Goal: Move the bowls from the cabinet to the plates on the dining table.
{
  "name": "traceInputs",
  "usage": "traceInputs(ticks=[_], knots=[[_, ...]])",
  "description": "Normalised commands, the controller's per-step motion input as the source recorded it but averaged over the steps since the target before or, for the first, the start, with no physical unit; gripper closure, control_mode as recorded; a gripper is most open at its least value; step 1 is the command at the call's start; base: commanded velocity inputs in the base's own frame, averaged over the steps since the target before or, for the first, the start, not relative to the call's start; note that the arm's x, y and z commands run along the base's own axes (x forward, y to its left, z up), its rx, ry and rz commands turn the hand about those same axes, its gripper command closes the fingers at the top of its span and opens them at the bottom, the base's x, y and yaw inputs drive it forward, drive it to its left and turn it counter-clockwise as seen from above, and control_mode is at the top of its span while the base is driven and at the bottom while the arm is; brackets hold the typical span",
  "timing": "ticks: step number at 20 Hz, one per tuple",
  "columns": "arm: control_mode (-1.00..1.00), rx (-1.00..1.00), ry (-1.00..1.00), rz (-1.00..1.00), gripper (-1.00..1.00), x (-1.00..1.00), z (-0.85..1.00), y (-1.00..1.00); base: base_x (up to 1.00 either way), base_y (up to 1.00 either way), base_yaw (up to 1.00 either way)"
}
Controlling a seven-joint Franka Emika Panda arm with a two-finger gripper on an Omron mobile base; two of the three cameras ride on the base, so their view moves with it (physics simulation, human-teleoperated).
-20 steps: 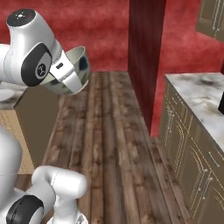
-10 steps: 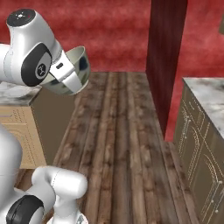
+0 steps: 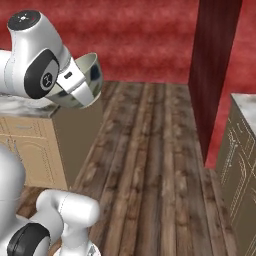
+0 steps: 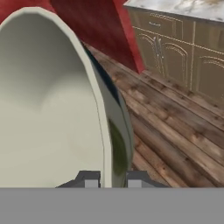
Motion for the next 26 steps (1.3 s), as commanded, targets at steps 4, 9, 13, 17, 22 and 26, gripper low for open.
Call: traceInputs(ticks=[4, 9, 13, 17, 22, 26], knots=[[1.0, 0.0, 0.0, 0.0, 1.0, 0.0, 0.0, 0.0, 0.04, 0.02, 0.25], [1.0, 0.0, 0.0, 0.0, 1.0, 0.0, 0.0, 0.0, 0.01, 0.04, 0.25], [1.0, 0.0, 0.0, 0.0, 1.0, 0.0, 0.0, 0.0, 0.0, 0.04, 0.25], [1.0, 0.0, 0.0, 0.0, 1.0, 0.0, 0.0, 0.0, 0.0, 0.03, 0.25], [1.0, 0.0, 0.0, 0.0, 1.0, 0.0, 0.0, 0.0, 0.01, 0.14, 0.22], [1.0, 0.0, 0.0, 0.0, 1.0, 0.0, 0.0, 0.0, 0.0, 0.16, 0.22]])
